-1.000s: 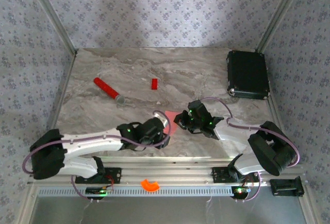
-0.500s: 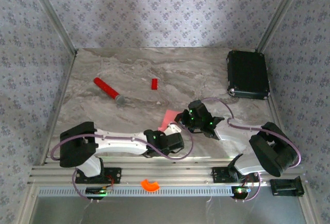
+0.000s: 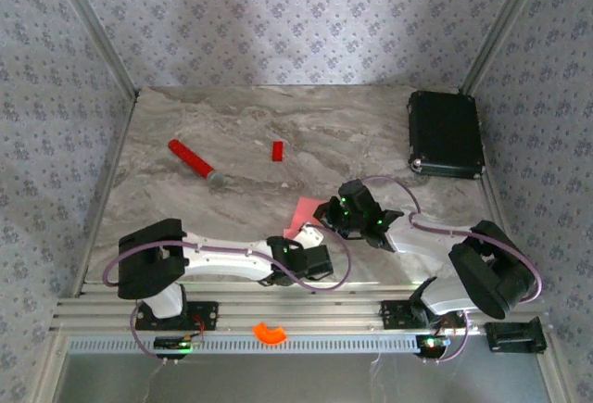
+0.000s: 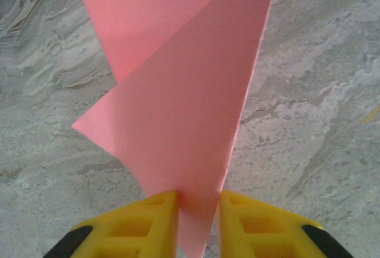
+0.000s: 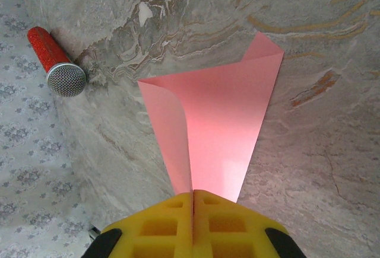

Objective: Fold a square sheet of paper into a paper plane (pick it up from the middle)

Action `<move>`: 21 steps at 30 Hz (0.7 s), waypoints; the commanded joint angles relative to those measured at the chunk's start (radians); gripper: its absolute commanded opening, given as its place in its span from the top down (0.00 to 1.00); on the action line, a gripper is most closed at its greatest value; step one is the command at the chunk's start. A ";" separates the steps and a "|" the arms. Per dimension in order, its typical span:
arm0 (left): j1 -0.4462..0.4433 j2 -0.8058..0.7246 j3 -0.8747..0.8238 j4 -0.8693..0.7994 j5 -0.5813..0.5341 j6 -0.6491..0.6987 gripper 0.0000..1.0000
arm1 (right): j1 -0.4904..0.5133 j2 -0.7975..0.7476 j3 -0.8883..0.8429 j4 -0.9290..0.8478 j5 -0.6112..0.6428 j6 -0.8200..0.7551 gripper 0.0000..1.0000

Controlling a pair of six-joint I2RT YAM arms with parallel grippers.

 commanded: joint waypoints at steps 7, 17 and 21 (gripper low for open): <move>-0.009 0.010 0.025 -0.041 -0.042 -0.006 0.79 | 0.003 -0.024 0.000 -0.010 0.014 0.015 1.00; -0.009 0.005 0.016 -0.030 -0.050 -0.009 1.00 | 0.004 -0.031 -0.007 -0.010 0.014 0.012 1.00; -0.009 0.006 0.010 -0.027 -0.054 -0.019 1.00 | 0.002 -0.051 -0.002 -0.040 0.024 -0.008 1.00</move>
